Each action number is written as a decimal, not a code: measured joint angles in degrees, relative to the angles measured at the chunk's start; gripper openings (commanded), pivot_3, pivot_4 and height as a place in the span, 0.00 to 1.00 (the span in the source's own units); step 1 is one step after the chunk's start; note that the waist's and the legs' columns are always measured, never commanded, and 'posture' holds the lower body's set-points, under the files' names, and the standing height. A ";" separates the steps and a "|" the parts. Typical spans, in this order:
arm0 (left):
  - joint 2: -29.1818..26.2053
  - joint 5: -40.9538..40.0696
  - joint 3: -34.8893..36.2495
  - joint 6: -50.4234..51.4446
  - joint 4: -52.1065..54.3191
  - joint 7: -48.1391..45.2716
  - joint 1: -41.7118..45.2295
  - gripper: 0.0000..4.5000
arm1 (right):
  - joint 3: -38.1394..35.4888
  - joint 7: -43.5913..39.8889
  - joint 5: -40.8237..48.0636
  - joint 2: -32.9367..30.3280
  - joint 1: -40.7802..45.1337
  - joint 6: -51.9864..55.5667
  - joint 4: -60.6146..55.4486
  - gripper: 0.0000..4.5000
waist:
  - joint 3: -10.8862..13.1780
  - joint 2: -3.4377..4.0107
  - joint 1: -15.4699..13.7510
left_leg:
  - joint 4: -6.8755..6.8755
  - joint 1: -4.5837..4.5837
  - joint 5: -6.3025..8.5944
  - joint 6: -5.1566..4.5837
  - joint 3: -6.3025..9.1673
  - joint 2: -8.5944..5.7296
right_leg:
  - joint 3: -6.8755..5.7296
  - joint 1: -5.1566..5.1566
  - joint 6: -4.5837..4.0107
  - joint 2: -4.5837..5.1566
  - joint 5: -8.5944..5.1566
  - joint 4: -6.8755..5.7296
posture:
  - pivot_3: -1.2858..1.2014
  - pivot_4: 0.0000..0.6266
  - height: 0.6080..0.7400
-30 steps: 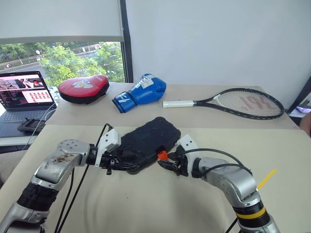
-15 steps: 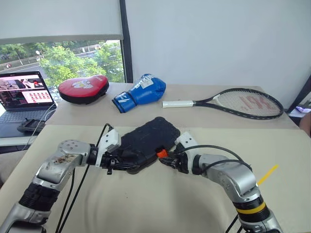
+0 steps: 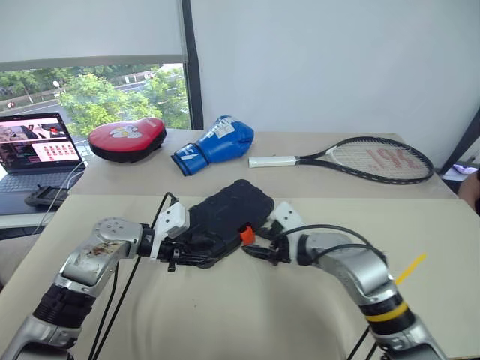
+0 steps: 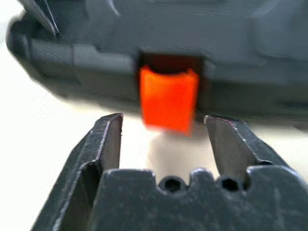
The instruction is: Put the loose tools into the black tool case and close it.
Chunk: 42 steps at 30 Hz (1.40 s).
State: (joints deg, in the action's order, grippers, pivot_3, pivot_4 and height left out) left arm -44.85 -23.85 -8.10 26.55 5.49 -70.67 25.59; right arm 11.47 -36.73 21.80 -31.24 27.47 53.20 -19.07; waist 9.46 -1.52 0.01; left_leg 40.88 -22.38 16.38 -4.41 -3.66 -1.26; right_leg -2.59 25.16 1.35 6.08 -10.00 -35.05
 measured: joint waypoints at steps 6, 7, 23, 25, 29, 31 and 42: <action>0.26 0.25 0.02 -0.09 -0.13 0.29 -0.01 0.55 | -0.26 -2.68 2.59 -3.50 -1.06 4.40 -2.84 0.07 | -0.01 0.01 0.03 | -0.05 0.05 0.12 -0.21 0.00 0.05 | 0.01 0.00 -0.01 -0.02 0.00 -0.01 | 0.52 0.24 1.00; 0.28 0.27 0.08 -0.11 -0.25 0.33 -0.08 0.55 | 0.66 -2.71 2.34 -2.98 -0.17 4.40 -1.63 0.02 | -0.01 0.01 0.11 | -0.04 0.07 0.13 -0.21 0.00 0.06 | 0.02 -0.01 -0.01 -0.03 0.00 -0.02 | 0.52 0.24 1.00; 1.90 0.63 1.00 -0.04 0.67 1.52 -0.81 0.55 | 8.97 -4.55 -7.26 9.26 12.44 -6.33 23.06 0.02 | -0.01 0.03 0.78 | -0.13 0.00 -0.11 0.20 0.00 0.04 | 0.03 0.09 -0.03 -0.04 0.01 -0.03 | 0.52 0.24 1.00; 3.04 -1.35 3.55 0.47 2.13 3.43 -3.65 0.55 | 7.10 -6.04 -6.94 5.34 5.36 -10.42 13.02 0.02 | -0.02 0.05 0.46 | -0.14 -0.11 -0.06 0.16 0.12 0.03 | -0.03 0.13 0.10 0.03 -0.07 -0.04 | 0.52 0.24 1.00; 5.78 -8.11 11.26 4.86 6.00 8.59 -8.88 0.65 | -4.52 -4.88 -3.75 2.25 -8.47 -15.19 -4.34 0.24 | -0.02 0.06 0.21 | -0.05 -0.50 0.02 0.15 0.10 -0.01 | 0.01 0.40 0.19 0.05 -0.06 -0.03 | 0.52 0.24 1.00; 5.40 -11.76 15.76 7.44 9.93 10.18 -11.91 0.77 | -10.59 -5.15 -0.71 0.39 -14.55 -15.36 -11.35 0.37 | -0.02 0.05 0.16 | -0.07 -0.51 0.03 0.15 0.14 0.01 | -0.02 0.40 0.20 0.08 -0.06 0.03 | 0.52 0.24 1.00; 3.52 -18.07 33.30 12.16 24.08 17.20 -37.78 1.00 | -40.66 -9.67 10.21 -4.59 -48.39 -16.14 -27.65 1.00 | -0.02 0.12 -0.80 | -0.11 0.31 0.63 0.16 0.12 0.17 | 0.19 -0.22 0.05 0.15 -0.26 0.09 | 0.52 0.24 1.00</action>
State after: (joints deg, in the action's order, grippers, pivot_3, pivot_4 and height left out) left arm -41.33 -41.92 25.20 38.71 29.56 -53.47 -12.19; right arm -29.19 -46.40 32.01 -35.83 -20.92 37.06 -46.71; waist 9.44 -1.40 -0.79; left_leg 40.77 -22.07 17.02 -4.25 -3.55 -1.09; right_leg -2.41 24.94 1.39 6.24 -10.26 -34.95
